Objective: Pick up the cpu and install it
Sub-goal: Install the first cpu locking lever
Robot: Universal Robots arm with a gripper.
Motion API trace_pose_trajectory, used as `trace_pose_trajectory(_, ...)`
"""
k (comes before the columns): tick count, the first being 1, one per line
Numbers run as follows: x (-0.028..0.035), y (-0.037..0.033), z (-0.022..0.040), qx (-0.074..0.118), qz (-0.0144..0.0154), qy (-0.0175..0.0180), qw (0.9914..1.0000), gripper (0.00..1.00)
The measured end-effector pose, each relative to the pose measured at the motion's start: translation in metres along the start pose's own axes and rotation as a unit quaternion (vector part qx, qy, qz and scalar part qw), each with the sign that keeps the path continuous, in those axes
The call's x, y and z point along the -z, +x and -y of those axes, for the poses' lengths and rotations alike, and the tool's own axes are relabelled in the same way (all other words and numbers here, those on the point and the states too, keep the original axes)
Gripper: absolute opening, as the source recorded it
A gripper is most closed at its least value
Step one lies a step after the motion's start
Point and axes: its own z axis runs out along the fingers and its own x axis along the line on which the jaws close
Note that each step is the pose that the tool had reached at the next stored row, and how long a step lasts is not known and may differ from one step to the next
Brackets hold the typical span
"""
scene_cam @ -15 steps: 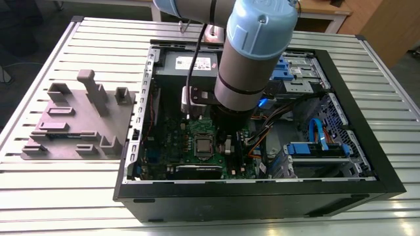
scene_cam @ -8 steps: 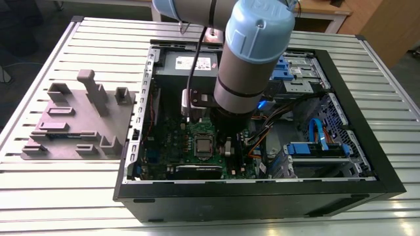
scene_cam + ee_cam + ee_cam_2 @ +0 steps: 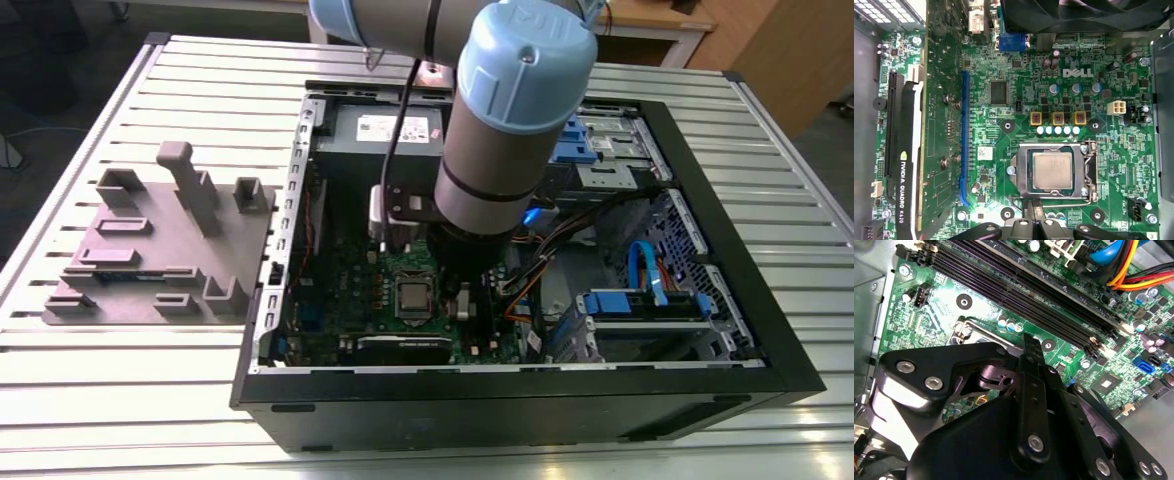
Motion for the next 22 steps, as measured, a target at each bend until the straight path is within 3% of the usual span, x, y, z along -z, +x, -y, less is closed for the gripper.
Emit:
trace_pose_trajectory(7, -0.0052, -0.0001, 0.0002, 0.0, -0.0002, -0.0001, 1.0, 0.11)
trace_pose_trajectory(22, -0.0076, -0.0011, 0.0049, 0.0, 0.0004, 0.0001, 1.0, 0.11)
